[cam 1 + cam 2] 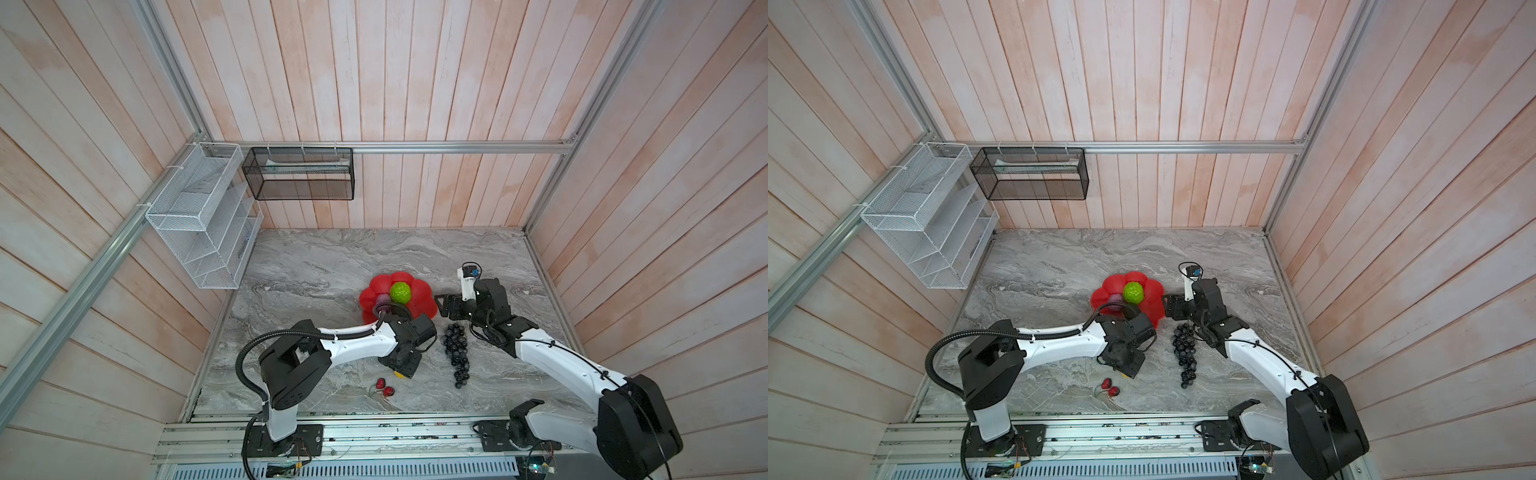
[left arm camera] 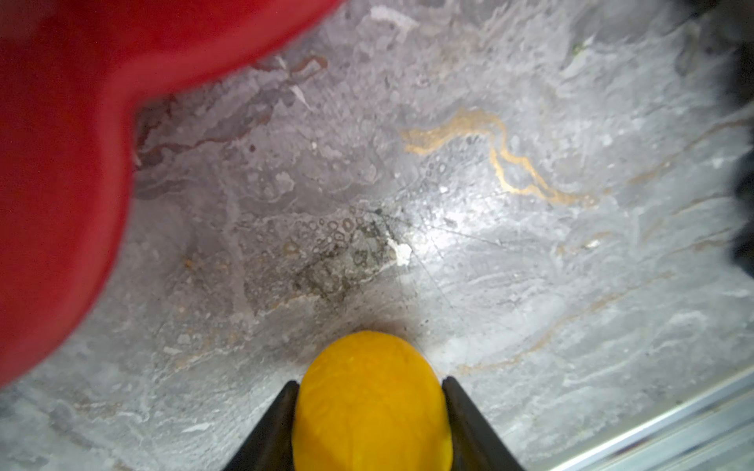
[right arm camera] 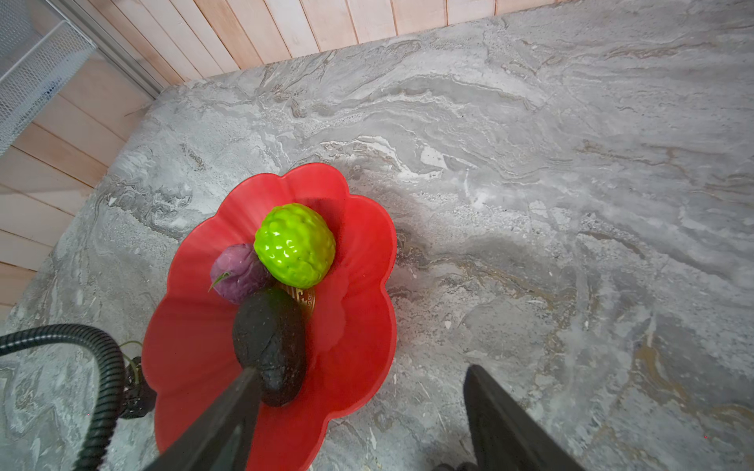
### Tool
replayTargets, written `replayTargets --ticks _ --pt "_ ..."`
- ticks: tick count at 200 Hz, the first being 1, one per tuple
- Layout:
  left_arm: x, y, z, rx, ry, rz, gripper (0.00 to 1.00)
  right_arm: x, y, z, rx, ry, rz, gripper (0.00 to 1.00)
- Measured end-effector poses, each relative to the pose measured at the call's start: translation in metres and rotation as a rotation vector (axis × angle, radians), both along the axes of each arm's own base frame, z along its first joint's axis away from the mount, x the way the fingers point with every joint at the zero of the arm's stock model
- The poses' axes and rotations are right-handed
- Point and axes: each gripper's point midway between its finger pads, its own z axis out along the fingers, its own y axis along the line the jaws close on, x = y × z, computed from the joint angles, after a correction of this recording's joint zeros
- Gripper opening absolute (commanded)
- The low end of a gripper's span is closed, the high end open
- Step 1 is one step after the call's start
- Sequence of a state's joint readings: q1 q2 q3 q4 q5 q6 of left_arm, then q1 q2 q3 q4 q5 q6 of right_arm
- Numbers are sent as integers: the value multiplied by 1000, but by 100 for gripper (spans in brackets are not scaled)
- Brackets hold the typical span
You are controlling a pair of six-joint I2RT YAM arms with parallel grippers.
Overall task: Place and organize the fake fruits in the fruit bowl
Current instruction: 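Reach the left gripper down to the yellow pear and grasp it, then release the yellow pear into the red bowl while the right gripper nears the grapes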
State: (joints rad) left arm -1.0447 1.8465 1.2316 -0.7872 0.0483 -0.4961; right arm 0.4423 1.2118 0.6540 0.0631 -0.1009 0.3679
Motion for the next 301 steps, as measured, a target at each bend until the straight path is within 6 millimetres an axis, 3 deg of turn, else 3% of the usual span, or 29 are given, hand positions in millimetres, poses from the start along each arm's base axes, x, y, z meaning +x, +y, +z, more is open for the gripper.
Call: replayTargets --ticks 35,57,78,108,131,159,203,271,301 --pt "-2 6 2 -17 5 13 30 0 1 -1 4 5 3 78" --pt "-7 18 10 -38 13 37 30 0 1 -1 7 6 2 78" --pt "-4 34 34 -110 6 99 30 0 3 2 20 -1 5 79" --pt "35 57 84 -262 -72 263 30 1 7 9 52 -17 15 78" --pt "64 72 96 -304 -110 350 30 2 9 12 59 -25 25 76" --pt "97 78 92 -304 -116 407 29 3 12 12 61 -25 39 72" --pt "139 58 74 -286 -128 382 28 5 14 18 80 -47 42 72" --pt "151 49 30 -238 -90 374 29 3 18 16 118 -39 54 73" --pt "155 46 22 -240 -91 374 39 -4 16 9 110 -17 60 73"
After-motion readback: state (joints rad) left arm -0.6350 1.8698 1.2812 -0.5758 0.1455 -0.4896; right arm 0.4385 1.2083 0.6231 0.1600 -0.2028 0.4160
